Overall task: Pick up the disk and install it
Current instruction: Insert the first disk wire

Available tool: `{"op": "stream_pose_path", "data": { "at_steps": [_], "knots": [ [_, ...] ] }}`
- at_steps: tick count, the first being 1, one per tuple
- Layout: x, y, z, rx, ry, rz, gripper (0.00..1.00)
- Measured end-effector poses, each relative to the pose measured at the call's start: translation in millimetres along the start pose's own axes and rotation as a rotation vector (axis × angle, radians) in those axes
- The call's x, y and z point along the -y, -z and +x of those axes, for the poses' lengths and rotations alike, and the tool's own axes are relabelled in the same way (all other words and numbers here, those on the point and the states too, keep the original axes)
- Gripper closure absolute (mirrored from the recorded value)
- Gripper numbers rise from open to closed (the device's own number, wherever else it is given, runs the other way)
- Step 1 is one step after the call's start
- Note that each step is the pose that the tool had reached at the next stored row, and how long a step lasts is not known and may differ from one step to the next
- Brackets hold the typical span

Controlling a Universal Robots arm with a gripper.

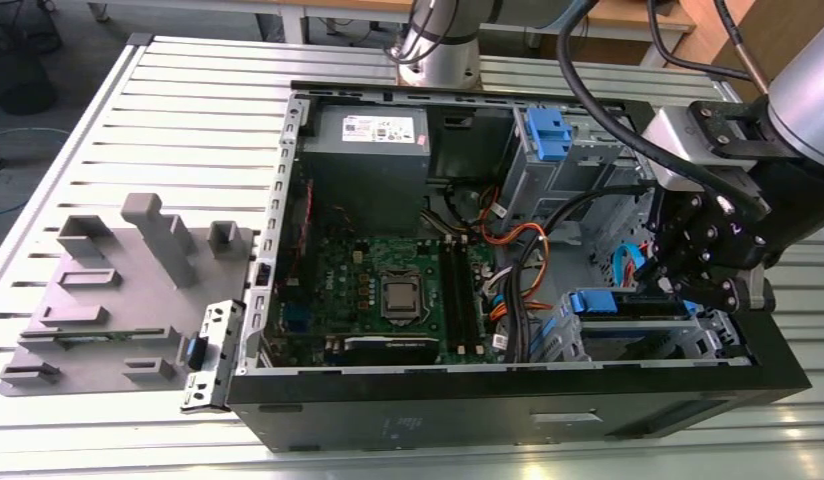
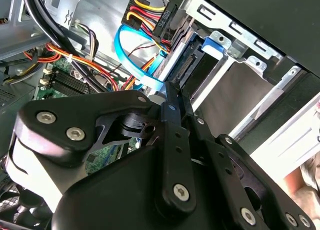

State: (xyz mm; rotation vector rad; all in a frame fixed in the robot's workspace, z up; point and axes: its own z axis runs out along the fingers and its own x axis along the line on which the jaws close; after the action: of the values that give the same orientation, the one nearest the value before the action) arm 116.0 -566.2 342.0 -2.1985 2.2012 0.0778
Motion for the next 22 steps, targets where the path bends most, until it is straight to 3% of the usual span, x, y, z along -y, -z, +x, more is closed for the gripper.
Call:
{"op": "stream_pose_path", "data": {
  "at_steps": [12,22],
  "knots": [
    [-1.0,-4.5,0.3,0.0011,0.000,0.0003,0.84],
    [-1.0,-4.7,1.2,0.0009,0.000,0.0004,0.84]
  ]
}}
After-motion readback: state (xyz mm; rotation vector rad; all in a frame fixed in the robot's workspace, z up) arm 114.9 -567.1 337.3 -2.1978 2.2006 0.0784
